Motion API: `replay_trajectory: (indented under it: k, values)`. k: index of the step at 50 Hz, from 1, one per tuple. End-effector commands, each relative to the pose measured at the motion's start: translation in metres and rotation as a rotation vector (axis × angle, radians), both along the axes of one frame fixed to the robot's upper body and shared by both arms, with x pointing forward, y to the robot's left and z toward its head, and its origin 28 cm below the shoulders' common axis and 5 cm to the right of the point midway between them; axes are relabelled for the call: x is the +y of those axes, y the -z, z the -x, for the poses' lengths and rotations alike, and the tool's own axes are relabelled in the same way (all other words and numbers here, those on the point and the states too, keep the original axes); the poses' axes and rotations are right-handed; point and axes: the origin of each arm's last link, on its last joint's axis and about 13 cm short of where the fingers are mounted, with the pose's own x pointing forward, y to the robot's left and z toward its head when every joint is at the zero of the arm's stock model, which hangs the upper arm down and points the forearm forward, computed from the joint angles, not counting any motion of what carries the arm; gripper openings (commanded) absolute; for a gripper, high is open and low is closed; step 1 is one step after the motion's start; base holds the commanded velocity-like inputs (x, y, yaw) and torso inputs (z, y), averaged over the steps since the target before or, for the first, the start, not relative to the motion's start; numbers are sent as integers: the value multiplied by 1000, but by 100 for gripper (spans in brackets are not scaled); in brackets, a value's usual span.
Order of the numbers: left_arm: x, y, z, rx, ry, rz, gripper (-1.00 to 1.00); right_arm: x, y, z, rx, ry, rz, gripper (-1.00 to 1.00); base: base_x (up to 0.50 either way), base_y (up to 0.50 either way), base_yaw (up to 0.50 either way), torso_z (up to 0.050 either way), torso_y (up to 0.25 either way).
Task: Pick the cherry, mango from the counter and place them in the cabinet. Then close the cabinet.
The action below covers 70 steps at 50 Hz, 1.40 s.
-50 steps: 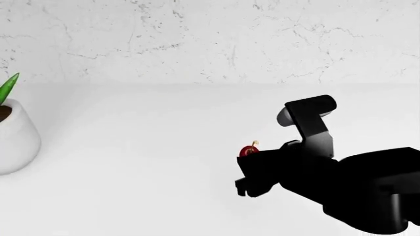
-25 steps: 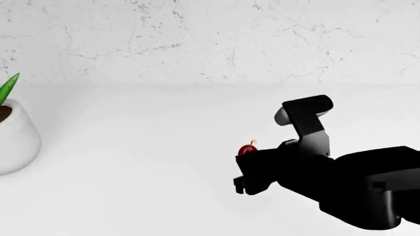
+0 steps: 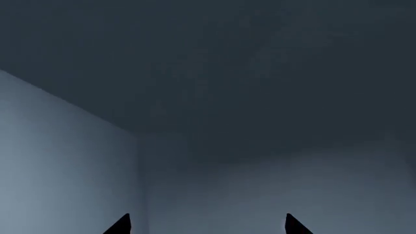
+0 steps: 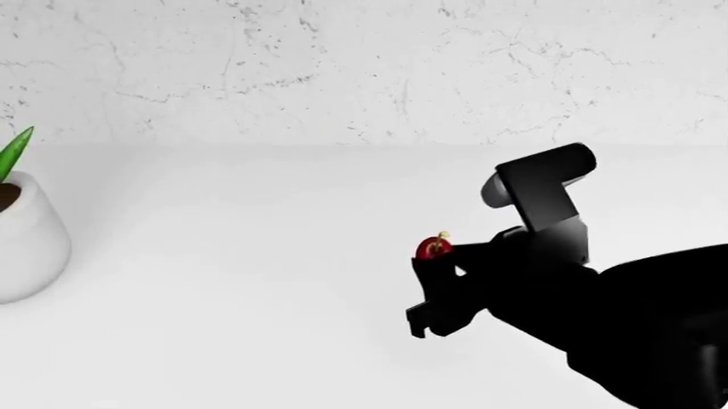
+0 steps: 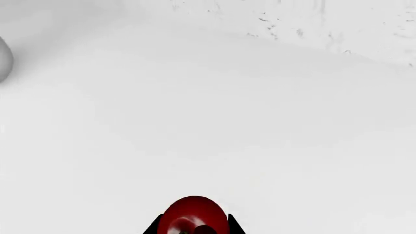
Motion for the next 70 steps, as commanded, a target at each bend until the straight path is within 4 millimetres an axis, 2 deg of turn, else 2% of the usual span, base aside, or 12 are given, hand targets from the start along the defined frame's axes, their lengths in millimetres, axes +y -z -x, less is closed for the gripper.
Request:
replay_trajectory:
  k: [1, 13, 28, 36, 43, 51, 57, 59, 62, 70]
  values:
    - [6, -9, 16, -30, 15, 23, 100, 0, -6, 8, -52, 7, -1, -100, 0, 0, 0, 0, 0]
    - [9, -14, 28, -52, 21, 54, 100, 1, -1, 9, -86, -2, -7, -100, 0, 0, 0, 0, 0]
    - [8, -23, 72, -108, 80, 48, 100, 6, -3, 12, -110, -20, -5, -100, 0, 0, 0, 0, 0]
    - [15, -22, 91, -120, 95, 58, 100, 5, -5, 13, -114, -16, -2, -100, 0, 0, 0, 0, 0]
    - [21, -6, 103, -50, 106, 69, 100, 8, -10, 14, -113, -19, -1, -100, 0, 0, 0, 0, 0]
    - [25, 17, 108, 42, 125, 83, 100, 9, -10, 12, -115, -23, -2, -100, 0, 0, 0, 0, 0]
    - [28, 23, 110, 68, 121, 81, 100, 9, -12, 13, -118, -22, -3, -100, 0, 0, 0, 0, 0]
    - [35, 29, 113, 67, 46, 124, 100, 9, -13, 13, -120, -23, -3, -100, 0, 0, 0, 0, 0]
    - [30, 40, 121, 88, 115, 68, 100, 10, -14, 13, -123, -23, -2, -100, 4, 2, 0, 0, 0]
    - [38, 55, 128, 120, 99, 67, 100, 11, -14, 13, -125, -26, -2, -100, 0, 2, 0, 0, 0]
